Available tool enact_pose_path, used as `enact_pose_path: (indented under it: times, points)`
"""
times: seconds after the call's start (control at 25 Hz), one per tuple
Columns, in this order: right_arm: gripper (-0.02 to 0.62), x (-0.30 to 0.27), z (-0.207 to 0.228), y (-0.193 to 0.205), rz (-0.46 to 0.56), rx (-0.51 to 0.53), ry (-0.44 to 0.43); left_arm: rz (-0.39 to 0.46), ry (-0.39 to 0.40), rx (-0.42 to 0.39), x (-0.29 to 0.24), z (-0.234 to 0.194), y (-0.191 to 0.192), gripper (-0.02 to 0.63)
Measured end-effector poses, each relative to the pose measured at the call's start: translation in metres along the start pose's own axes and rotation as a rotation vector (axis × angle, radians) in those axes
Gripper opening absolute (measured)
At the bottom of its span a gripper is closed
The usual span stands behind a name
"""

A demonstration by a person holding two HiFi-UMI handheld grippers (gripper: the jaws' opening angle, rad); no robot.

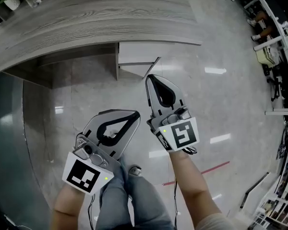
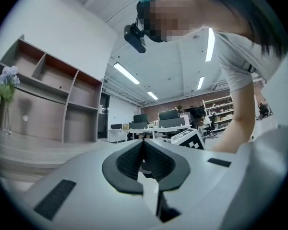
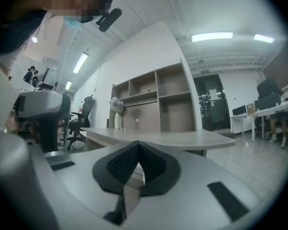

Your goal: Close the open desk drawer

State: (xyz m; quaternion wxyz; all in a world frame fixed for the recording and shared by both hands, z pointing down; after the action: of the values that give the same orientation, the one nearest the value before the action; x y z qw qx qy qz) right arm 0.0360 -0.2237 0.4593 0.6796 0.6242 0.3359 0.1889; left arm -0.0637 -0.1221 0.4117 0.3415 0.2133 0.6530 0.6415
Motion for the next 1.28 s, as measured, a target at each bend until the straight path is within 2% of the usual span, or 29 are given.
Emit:
enact_pose_path:
  times: [0.24,0.44,0.68,0.92,1.28]
  points:
    - [0.008,0.074,-0.028,-0.052,0.005,0.026,-0.052,-0.014,-0.043,0.002,0.018,0.039,-0.046,0.011]
    - [0.008,0.143,-0.049,-0.121,0.046,0.089,-0.103,0.011,-0.092,-0.025,0.038,0.070,-0.114,0.011]
    - [0.008,0.207,-0.080,-0.195,0.081,0.113,-0.160,0.016,-0.126,-0.064,0.071,0.100,-0.182,0.011]
    - [0.008,0.237,-0.098,-0.242,0.127,0.121,-0.168,0.027,-0.148,-0.054,0.095,0.110,-0.216,0.011]
    - [0.008,0.258,-0.116,-0.274,0.154,0.101,-0.162,0.062,-0.150,-0.034,0.113,0.109,-0.247,0.011]
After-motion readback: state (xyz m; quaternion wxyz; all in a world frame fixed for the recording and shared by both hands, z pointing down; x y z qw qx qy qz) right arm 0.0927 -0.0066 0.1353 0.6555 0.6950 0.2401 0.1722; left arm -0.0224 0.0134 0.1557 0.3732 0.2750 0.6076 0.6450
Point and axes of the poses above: the fingertips, and each gripper's own axes: x backward along the fingers, z to its right, y out of its underside, the point moved 6 cm from there along x, backward along the fingers, and after that the axes turned 12 degrees about -z, right-handed, at the moved point
